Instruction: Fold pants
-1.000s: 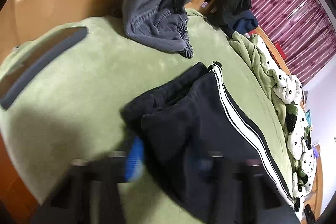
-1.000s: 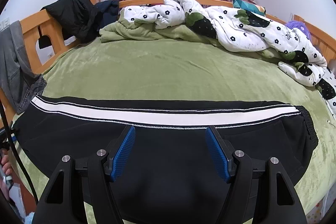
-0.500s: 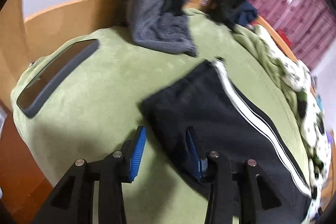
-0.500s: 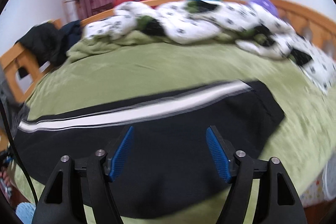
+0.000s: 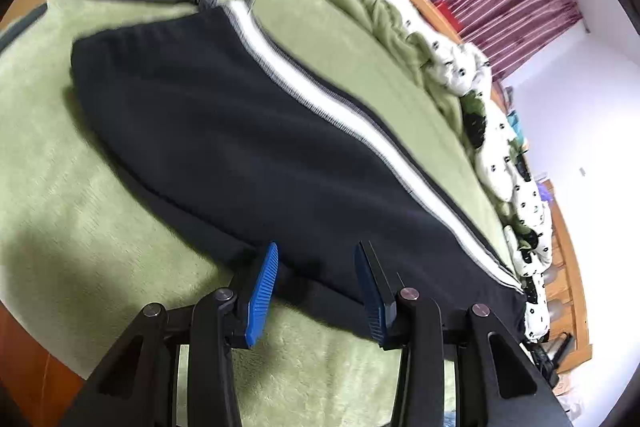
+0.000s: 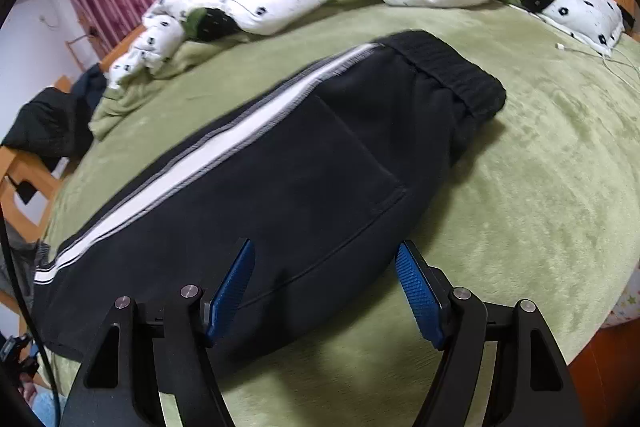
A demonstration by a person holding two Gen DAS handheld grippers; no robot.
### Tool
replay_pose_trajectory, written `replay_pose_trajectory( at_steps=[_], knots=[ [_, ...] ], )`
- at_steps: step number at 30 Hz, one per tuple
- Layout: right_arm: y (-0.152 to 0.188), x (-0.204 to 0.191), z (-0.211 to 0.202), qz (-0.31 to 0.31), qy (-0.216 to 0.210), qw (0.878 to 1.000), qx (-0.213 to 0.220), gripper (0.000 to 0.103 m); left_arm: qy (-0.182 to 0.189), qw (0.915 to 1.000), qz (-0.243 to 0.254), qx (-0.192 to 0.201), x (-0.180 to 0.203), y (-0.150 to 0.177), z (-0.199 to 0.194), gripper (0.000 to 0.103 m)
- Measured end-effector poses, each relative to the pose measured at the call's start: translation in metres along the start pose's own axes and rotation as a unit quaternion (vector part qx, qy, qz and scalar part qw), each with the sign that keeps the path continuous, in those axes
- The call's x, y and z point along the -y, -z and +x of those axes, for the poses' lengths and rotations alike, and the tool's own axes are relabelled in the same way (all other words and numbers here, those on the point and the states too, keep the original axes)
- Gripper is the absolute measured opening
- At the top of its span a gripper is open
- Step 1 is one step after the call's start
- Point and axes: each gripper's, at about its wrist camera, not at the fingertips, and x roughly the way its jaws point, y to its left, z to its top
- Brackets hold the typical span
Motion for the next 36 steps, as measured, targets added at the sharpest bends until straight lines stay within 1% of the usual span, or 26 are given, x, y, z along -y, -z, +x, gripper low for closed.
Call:
replay_pose_trajectory(
  at_steps=[2, 5, 6, 7, 8, 10, 11, 14, 16, 18, 20, 22, 23, 24, 25, 26, 27, 29, 30, 31, 34, 36],
  knots=[
    [0.000, -0.009, -0.010, -0.014, 0.002, 1.000, 0.006, 0.073, 0.007, 0.9997, -0.022, -0.012, -0.007, 0.004, 0.007, 0.038],
    [-0.004, -0.025, -0.027, -0.026, -0.021, 0.999, 0.019, 0.073, 0.020, 0.9989, -0.041, -0.013, -0.013, 0.005, 0.021, 0.036],
    [-0.006, -0.037, -0.034, -0.036, -0.030, 0.999, 0.020, 0.073, 0.019, 0.9986, -0.048, -0.013, -0.013, 0.003, 0.027, 0.028],
    [-0.007, -0.048, -0.039, -0.047, -0.036, 0.998, 0.020, 0.073, 0.017, 0.9983, -0.053, -0.014, -0.014, 0.001, 0.030, 0.005],
    [-0.009, -0.058, -0.042, -0.056, -0.040, 0.997, 0.020, 0.073, 0.016, 0.9981, -0.057, -0.019, -0.013, 0.000, 0.034, 0.004],
    [-0.010, -0.087, -0.051, -0.085, -0.051, 0.995, 0.018, 0.073, 0.033, 0.9972, -0.068, -0.007, -0.012, -0.001, 0.025, 0.004],
    [-0.010, -0.102, -0.054, -0.101, -0.055, 0.993, 0.017, 0.073, 0.036, 0.9975, -0.060, -0.001, -0.009, -0.001, 0.015, 0.004],
    [-0.004, -0.150, -0.066, -0.152, -0.077, 0.985, 0.015, 0.073, 0.025, 0.9988, -0.039, -0.013, -0.005, 0.003, 0.006, 0.004],
    [0.006, -0.179, -0.070, -0.183, -0.100, 0.978, 0.010, 0.073, 0.013, 0.9992, -0.031, -0.021, -0.007, 0.006, 0.007, 0.005],
    [0.018, -0.197, -0.071, -0.205, -0.118, 0.972, 0.004, 0.073, 0.013, 0.9985, -0.040, -0.037, -0.016, 0.008, 0.011, 0.005],
    [0.037, -0.215, -0.068, -0.232, -0.134, 0.963, -0.005, 0.073, 0.019, 0.9974, -0.050, -0.048, -0.023, 0.007, 0.011, 0.008],
    [0.059, -0.226, -0.060, -0.254, -0.151, 0.955, -0.013, 0.073, 0.010, 0.9977, -0.040, -0.054, -0.023, 0.002, 0.004, 0.012],
    [0.067, -0.230, -0.056, -0.260, -0.158, 0.952, -0.019, 0.073, 0.000, 0.9983, -0.029, -0.049, -0.021, -0.001, -0.002, 0.014],
    [0.074, -0.232, -0.052, -0.265, -0.163, 0.950, -0.024, 0.073, -0.025, 0.9988, -0.017, -0.037, -0.019, -0.006, -0.010, 0.020],
    [0.084, -0.237, -0.045, -0.272, -0.166, 0.947, -0.029, 0.073, -0.044, 0.9986, -0.001, -0.029, -0.016, -0.011, -0.017, 0.021],
    [0.088, -0.240, -0.039, -0.278, -0.167, 0.946, -0.032, 0.073, -0.056, 0.9979, 0.018, -0.029, -0.013, -0.016, -0.022, 0.021],
    [0.096, -0.243, -0.033, -0.286, -0.168, 0.943, -0.036, 0.073, -0.061, 0.9975, 0.025, -0.028, -0.012, -0.021, -0.030, 0.021],
    [0.107, -0.249, -0.024, -0.298, -0.170, 0.938, -0.045, 0.073, -0.037, 0.9992, 0.012, -0.007, -0.016, -0.027, -0.044, 0.028],
    [0.113, -0.251, -0.020, -0.306, -0.173, 0.935, -0.050, 0.073, -0.028, 0.9995, 0.009, -0.009, -0.017, -0.028, -0.047, 0.040],
    [0.117, -0.254, -0.016, -0.314, -0.172, 0.932, -0.052, 0.073, -0.027, 0.9995, 0.010, -0.011, -0.017, -0.027, -0.047, 0.043],
    [0.132, -0.260, -0.002, -0.339, -0.144, 0.928, -0.052, 0.073, -0.005, 0.9998, 0.014, -0.015, -0.020, -0.015, -0.040, 0.043],
    [0.140, -0.263, 0.010, -0.345, -0.129, 0.928, -0.066, 0.073, -0.009, 0.9999, -0.003, -0.012, -0.030, -0.007, -0.031, 0.043]
  ],
)
